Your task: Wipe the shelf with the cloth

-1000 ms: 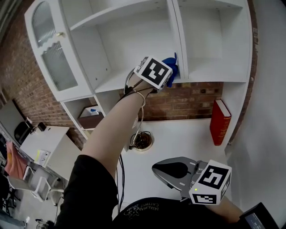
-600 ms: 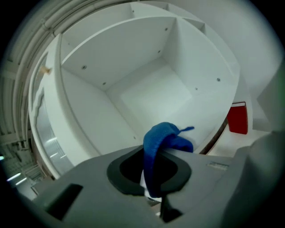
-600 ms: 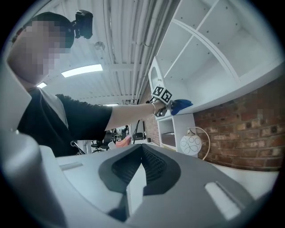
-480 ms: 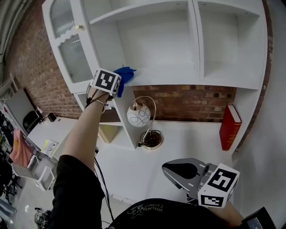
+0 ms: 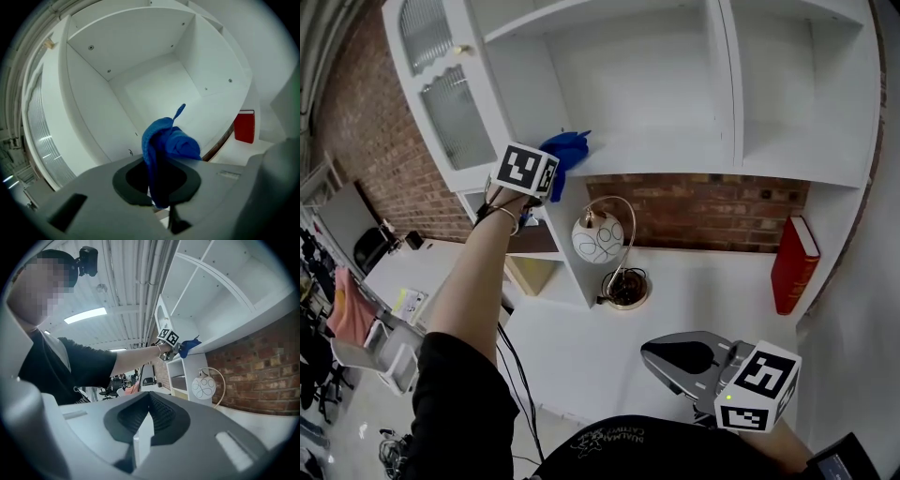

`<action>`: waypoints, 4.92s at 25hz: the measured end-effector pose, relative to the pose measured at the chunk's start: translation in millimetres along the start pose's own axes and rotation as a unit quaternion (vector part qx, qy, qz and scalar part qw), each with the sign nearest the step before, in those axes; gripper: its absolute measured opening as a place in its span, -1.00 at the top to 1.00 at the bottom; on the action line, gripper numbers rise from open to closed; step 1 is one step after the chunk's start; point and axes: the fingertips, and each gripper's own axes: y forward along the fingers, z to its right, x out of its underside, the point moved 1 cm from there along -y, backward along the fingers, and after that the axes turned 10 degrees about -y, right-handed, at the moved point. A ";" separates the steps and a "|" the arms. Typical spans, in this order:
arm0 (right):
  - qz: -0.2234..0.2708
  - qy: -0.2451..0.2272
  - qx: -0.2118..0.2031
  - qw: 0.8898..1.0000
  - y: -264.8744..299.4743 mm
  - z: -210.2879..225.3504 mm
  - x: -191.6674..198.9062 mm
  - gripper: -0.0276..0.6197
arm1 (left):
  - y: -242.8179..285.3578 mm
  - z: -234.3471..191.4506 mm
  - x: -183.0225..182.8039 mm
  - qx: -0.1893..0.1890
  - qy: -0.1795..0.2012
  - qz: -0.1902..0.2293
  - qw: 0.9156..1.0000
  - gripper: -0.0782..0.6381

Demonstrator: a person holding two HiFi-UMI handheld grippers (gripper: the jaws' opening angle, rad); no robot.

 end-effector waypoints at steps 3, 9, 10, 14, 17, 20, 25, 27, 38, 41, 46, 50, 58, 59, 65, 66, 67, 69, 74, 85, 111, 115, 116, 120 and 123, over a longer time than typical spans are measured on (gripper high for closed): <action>0.005 0.001 -0.009 1.000 4.2 4.2 -1.6 0.89 | 1.1 1.9 -3.9 0.016 -0.033 0.001 0.999 0.75; 0.001 0.000 -0.019 1.000 6.8 9.1 -0.9 0.89 | 0.3 19.5 -8.3 0.035 -0.055 0.006 0.998 0.75; 0.002 0.001 -0.019 1.000 7.0 10.6 -1.1 0.89 | 0.3 22.2 -10.3 0.035 -0.051 0.005 0.998 0.75; 0.007 0.008 -0.023 1.000 9.3 15.1 1.9 0.89 | -1.3 40.8 -16.6 0.046 -0.034 0.011 0.998 0.75; 0.005 0.005 -0.025 1.000 9.3 17.8 3.0 0.89 | -4.0 63.0 -24.3 0.064 -0.024 0.022 0.997 0.75; 0.007 0.005 -0.017 1.000 7.2 22.9 1.4 0.89 | -4.6 82.7 -33.7 0.068 0.002 0.017 0.998 0.75; 0.005 0.006 -0.007 1.000 4.0 28.4 1.7 0.89 | -4.1 109.8 -44.2 0.073 0.045 0.004 0.996 0.76; 0.003 0.007 -0.007 1.000 4.0 29.4 3.3 0.89 | -4.4 122.7 -48.4 0.085 0.057 0.006 0.995 0.76; 0.009 0.010 0.006 1.000 -6.9 32.3 3.5 0.89 | -11.7 217.0 -85.5 0.142 0.162 0.021 0.976 0.76; 0.018 0.011 0.014 1.000 -14.4 32.3 0.4 0.89 | -12.9 241.0 -96.3 0.162 0.180 0.020 0.970 0.76; 0.026 0.016 0.032 0.999 -29.8 33.0 0.0 0.89 | -15.5 274.2 -104.3 0.186 0.191 0.019 0.964 0.76; 0.023 0.023 0.049 0.998 -42.5 34.6 4.7 0.89 | -14.6 291.9 -114.2 0.191 0.211 0.023 0.958 0.76; 0.010 0.060 0.041 0.997 -36.7 30.7 24.1 0.89 | -17.7 295.5 -112.1 0.231 0.205 0.047 0.950 0.76; 0.007 0.062 0.036 0.997 -33.5 28.6 25.6 0.89 | -19.3 295.5 -112.4 0.234 0.206 0.054 0.949 0.76; 0.013 0.060 0.045 0.997 -26.1 26.7 22.9 0.89 | -37.4 296.2 -107.6 0.277 0.158 0.096 0.943 0.73; 0.013 0.063 0.045 0.997 -21.6 25.1 23.4 0.89 | -41.8 297.0 -105.1 0.289 0.144 0.108 0.940 0.73; 0.011 0.064 0.039 0.997 -14.8 20.9 24.0 0.89 | -46.6 297.8 -102.6 0.304 0.127 0.121 0.936 0.73; 0.002 0.056 0.021 0.998 1.4 6.2 24.0 0.89 | -58.0 300.5 -98.5 0.346 0.088 0.147 0.923 0.73; -0.013 0.015 0.055 0.998 13.8 -10.9 16.3 0.89 | -97.5 308.1 -89.0 0.429 0.001 0.208 0.879 0.73; 0.028 -0.021 0.221 0.975 -36.4 -46.2 -45.8 0.89 | -232.6 301.8 -35.1 0.452 -0.041 0.298 0.840 0.72; -0.015 0.055 0.248 0.967 59.8 -211.3 18.3 0.89 | -466.6 174.0 296.1 0.410 -0.194 0.173 0.874 0.72; -0.022 0.049 0.255 0.965 62.0 -204.6 17.4 0.89 | -467.7 174.0 302.2 0.408 -0.202 0.168 0.875 0.72; -0.025 0.048 0.255 0.965 63.3 -204.2 18.3 0.89 | -466.8 174.9 303.9 0.406 -0.205 0.166 0.875 0.72; -0.030 0.060 0.253 0.965 65.7 -204.8 25.5 0.89 | -462.1 180.8 307.3 0.408 -0.232 0.158 0.869 0.72; -0.027 0.075 0.250 0.965 63.7 -203.3 32.5 0.89 | -460.7 188.7 306.7 0.411 -0.227 0.154 0.869 0.72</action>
